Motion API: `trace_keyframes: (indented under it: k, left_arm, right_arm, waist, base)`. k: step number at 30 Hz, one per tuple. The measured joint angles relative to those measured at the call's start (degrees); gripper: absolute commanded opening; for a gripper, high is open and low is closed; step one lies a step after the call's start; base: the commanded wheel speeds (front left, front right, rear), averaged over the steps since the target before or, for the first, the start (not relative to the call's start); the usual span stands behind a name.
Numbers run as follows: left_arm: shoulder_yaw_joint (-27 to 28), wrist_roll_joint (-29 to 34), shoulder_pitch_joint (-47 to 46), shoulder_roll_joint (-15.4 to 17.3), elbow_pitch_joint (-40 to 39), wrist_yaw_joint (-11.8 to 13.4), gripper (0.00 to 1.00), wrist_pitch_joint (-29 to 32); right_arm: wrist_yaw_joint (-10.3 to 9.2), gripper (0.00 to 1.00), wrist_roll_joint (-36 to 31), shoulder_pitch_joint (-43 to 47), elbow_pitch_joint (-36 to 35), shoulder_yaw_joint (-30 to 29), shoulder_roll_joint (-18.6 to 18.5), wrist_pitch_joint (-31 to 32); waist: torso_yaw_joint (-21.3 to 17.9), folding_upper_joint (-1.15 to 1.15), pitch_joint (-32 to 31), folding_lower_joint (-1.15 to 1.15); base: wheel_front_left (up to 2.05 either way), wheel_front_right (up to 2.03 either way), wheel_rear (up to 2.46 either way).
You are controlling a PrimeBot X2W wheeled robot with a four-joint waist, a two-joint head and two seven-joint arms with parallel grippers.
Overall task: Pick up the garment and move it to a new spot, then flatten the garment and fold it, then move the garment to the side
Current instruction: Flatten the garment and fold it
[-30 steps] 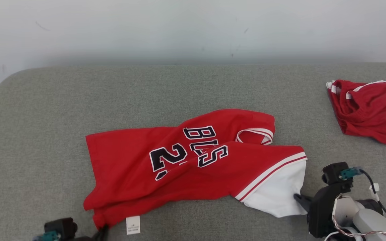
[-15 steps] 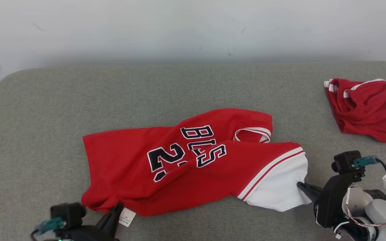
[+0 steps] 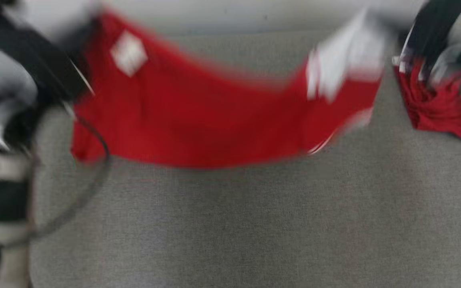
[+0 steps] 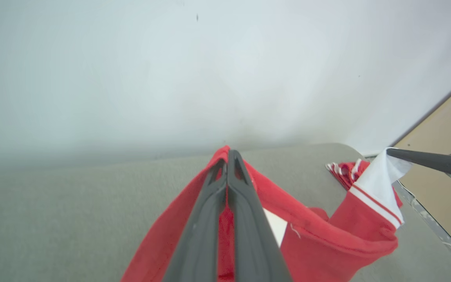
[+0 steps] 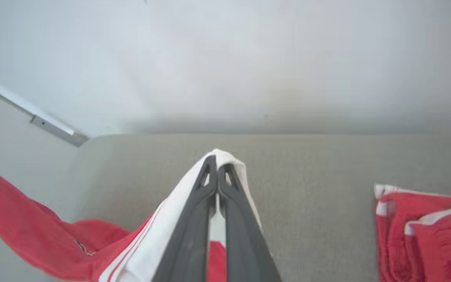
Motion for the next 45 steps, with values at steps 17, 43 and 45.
trace_keyframes:
  k: [17,43,45]
  left_arm:
    - [2.5,8.3,1.0,-4.1,3.4,1.4,0.0,-23.0]
    - [-0.9,15.7,36.4,0.2,6.5,4.0,0.0,-37.5]
    - [-1.3,16.2,38.8,0.3,6.2,4.2,0.0,-37.5]
  right_arm:
    - [6.33,0.0,-5.8,7.1,-4.0,-6.3,1.5,-28.9]
    - [6.76,0.0,-6.5,44.0,-7.3,-2.4,-3.6,-38.5]
    - [6.48,0.0,-5.8,47.7,-8.3,-2.3,-3.8,-38.5]
  waist:
    - [-0.5,0.0,11.1,0.02]
    - [-1.1,-0.03,-7.1,-0.04]
    - [-1.1,-0.03,-8.8,-0.04]
  base:
    - [0.0,0.0,0.0]
    - [0.0,0.0,0.0]
    - [0.0,0.0,0.0]
